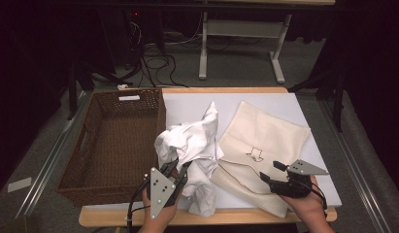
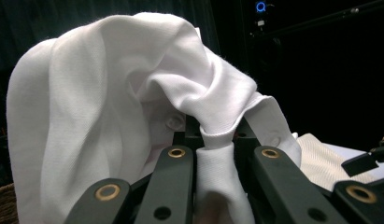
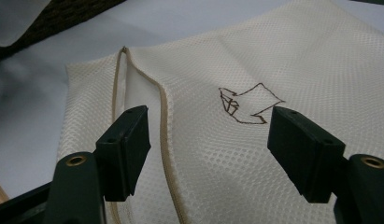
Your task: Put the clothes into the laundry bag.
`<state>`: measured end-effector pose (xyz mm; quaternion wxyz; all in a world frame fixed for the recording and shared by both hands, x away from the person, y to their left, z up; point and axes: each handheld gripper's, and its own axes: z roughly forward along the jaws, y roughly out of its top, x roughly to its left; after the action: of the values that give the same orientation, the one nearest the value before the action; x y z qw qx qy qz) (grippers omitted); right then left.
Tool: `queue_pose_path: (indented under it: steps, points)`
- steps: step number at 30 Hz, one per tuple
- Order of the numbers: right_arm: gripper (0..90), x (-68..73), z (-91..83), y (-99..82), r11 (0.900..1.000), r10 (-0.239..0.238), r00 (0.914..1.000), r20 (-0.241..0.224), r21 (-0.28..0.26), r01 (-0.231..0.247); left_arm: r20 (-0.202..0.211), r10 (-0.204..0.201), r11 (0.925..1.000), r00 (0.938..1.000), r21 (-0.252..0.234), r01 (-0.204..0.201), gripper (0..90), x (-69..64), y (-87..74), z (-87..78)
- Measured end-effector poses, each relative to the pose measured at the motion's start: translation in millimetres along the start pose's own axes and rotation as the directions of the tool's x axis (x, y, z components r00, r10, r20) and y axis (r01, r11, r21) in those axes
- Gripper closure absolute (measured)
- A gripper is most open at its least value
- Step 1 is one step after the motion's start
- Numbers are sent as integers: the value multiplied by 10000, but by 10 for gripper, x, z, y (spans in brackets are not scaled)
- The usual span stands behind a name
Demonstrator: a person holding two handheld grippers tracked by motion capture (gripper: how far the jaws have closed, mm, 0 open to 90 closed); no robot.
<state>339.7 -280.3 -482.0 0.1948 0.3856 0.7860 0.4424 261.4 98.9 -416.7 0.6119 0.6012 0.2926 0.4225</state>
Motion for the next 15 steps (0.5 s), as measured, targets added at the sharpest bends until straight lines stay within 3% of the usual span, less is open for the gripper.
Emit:
queue_pose_path:
  steps: [7,10,15]
  points:
    - [336,68,83,-16,9983,-269,9995,-166,512,277,44,68,9999,10000,-91,-68,825,-8,17,-13]
    - [498,91,146,-21,9942,-511,9982,-322,929,539,19,99,9998,9999,-166,-98,825,-8,30,-23]
    - [636,76,285,0,9865,-719,9968,-346,1447,762,-27,92,9998,10000,-156,-92,825,-17,27,-22]
